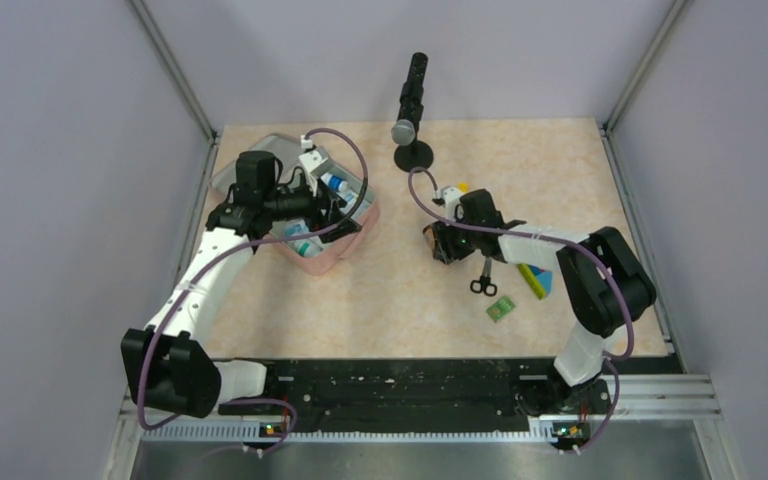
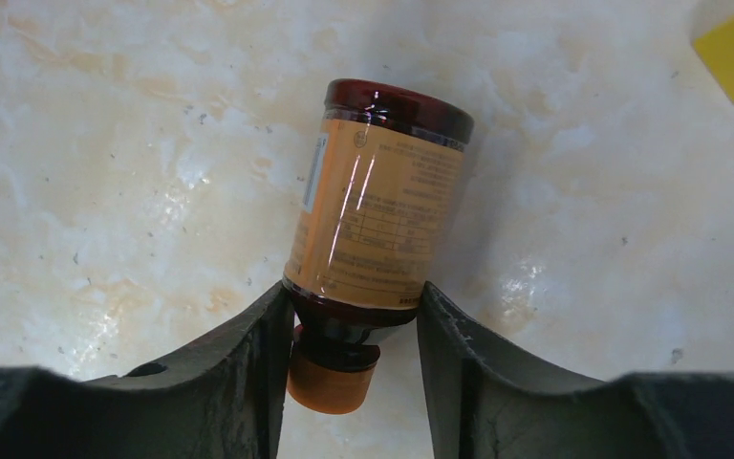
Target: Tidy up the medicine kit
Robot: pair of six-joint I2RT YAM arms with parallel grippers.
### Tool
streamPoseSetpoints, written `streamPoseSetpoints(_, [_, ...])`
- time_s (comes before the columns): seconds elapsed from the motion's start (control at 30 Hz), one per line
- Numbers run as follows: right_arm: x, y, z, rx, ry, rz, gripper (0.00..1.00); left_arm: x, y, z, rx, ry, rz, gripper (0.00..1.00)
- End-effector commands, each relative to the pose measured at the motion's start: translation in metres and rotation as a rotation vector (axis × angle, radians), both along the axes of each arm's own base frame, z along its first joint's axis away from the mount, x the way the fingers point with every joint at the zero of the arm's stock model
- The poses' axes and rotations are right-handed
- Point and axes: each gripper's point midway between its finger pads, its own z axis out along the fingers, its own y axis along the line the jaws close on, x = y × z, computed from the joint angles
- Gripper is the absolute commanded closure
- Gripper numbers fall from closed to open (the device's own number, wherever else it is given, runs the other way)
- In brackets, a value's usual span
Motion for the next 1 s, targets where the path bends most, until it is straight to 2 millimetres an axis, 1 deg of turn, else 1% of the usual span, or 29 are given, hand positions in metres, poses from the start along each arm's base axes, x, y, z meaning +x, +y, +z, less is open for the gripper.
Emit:
streamPoseSetpoints(0.0, [0.015, 0.007, 0.016, -0.011, -0.089, 0.063, 0.57, -0.003, 0.001, 0.004, -0.004, -0.04, -0.003, 0.17])
streamPoseSetpoints(0.1, [0.011, 0.017, 0.022, -0.02, -0.129, 0.144, 0.58, -0.001, 0.0, 0.004, -0.008, -0.039, -0.004, 0.17])
streamPoseSetpoints(0.13, [0.005, 0.016, 0.019, -0.035, -0.119, 0.166, 0.6, 0.001, 0.0, 0.004, -0.01, -0.04, -0.004, 0.17])
streamPoseSetpoints(0.2, [0.004, 0.015, 0.019, -0.049, -0.122, 0.176, 0.63, 0.003, -0.002, 0.006, -0.015, -0.04, -0.008, 0.17])
streamPoseSetpoints(0.3, [0.007, 0.008, 0.015, -0.073, -0.11, 0.12, 0.63, 0.007, -0.003, 0.007, -0.018, -0.04, -0.015, 0.17])
streamPoseSetpoints(0.37, [0.009, 0.002, 0.012, -0.089, -0.098, 0.071, 0.58, 0.01, -0.004, 0.005, -0.017, -0.036, -0.019, 0.18])
streamPoseSetpoints(0.4, [0.009, 0.001, 0.011, -0.094, -0.094, 0.061, 0.57, 0.011, -0.004, 0.005, -0.018, -0.037, -0.022, 0.18])
streamPoseSetpoints(0.5, [0.005, 0.001, 0.008, -0.092, -0.073, 0.055, 0.57, 0.013, -0.005, 0.005, -0.02, -0.037, -0.026, 0.18])
streamPoseSetpoints(0.6, [0.0, -0.005, 0.002, -0.103, -0.042, 0.03, 0.56, 0.014, -0.005, 0.006, -0.021, -0.037, -0.027, 0.18])
streamPoseSetpoints(0.63, [-0.003, -0.007, 0.0, -0.11, -0.028, 0.016, 0.53, 0.013, -0.005, 0.006, -0.021, -0.038, -0.026, 0.18])
streamPoseSetpoints(0.67, [-0.004, -0.01, -0.002, -0.116, -0.019, 0.004, 0.47, 0.013, -0.005, 0.005, -0.021, -0.037, -0.026, 0.18])
streamPoseSetpoints(0.73, [-0.01, -0.012, -0.004, -0.117, 0.0, 0.003, 0.45, 0.012, -0.005, 0.004, -0.02, -0.035, -0.025, 0.18])
streamPoseSetpoints(0.8, [-0.016, -0.012, -0.006, -0.11, 0.013, 0.007, 0.45, 0.011, -0.005, 0.003, -0.021, -0.03, -0.023, 0.18])
streamPoseSetpoints(0.9, [-0.015, -0.013, -0.005, -0.105, 0.012, -0.01, 0.49, 0.011, -0.005, 0.002, -0.027, -0.026, -0.022, 0.19])
streamPoseSetpoints(0.97, [-0.014, -0.013, -0.004, -0.107, 0.007, -0.015, 0.58, 0.011, -0.005, 0.002, -0.03, -0.025, -0.02, 0.19])
